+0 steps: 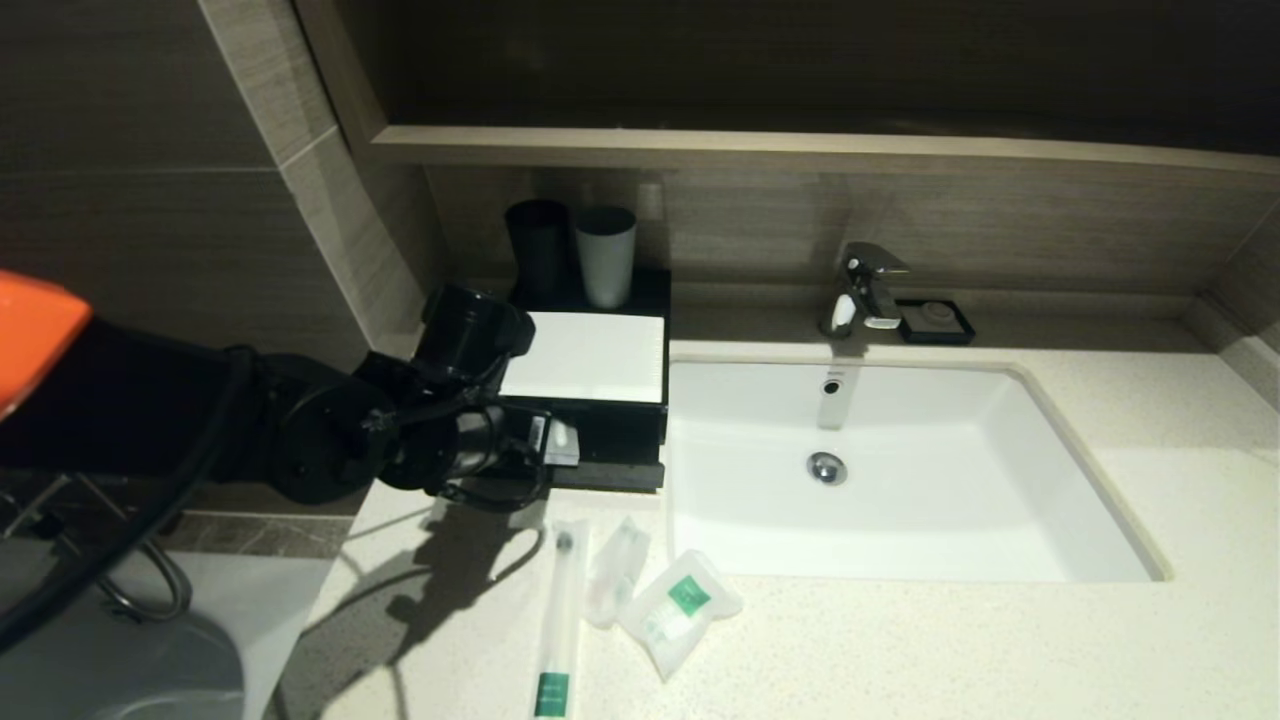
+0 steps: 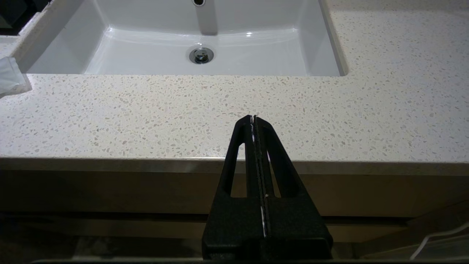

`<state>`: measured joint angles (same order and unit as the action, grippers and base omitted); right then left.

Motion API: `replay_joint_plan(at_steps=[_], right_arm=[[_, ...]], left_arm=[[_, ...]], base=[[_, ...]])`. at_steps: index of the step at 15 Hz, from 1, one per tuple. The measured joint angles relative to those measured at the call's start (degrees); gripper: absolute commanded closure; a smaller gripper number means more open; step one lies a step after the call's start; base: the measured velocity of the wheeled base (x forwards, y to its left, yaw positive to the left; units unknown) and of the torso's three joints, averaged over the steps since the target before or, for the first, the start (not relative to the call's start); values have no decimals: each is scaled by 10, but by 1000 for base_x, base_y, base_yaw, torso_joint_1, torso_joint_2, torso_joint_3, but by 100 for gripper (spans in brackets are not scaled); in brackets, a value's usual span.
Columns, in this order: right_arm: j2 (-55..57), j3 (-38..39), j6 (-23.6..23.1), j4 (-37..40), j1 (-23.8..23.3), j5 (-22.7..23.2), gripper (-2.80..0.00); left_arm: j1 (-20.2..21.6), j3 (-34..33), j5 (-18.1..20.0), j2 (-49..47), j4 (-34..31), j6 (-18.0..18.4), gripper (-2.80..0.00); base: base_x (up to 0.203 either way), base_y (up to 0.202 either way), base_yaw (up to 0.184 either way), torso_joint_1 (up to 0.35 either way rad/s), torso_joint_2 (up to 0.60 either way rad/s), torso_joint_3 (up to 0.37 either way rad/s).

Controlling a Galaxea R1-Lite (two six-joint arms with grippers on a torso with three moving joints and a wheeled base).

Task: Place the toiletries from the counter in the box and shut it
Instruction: Open the drawer

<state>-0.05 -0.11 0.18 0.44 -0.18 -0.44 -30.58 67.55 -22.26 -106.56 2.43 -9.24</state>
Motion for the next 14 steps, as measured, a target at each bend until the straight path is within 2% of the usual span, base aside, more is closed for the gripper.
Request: replay_joint_plan(at_steps=[7, 14], right_arm=[[0, 0, 0, 0, 0, 0, 0], [0, 0, 0, 0, 0, 0, 0]], left_arm=[[24, 17, 19, -12, -28, 1, 0], [26, 24, 30, -14, -57, 3, 0]], base=[[0, 0, 0, 0, 0, 0], [0, 0, 0, 0, 0, 0]])
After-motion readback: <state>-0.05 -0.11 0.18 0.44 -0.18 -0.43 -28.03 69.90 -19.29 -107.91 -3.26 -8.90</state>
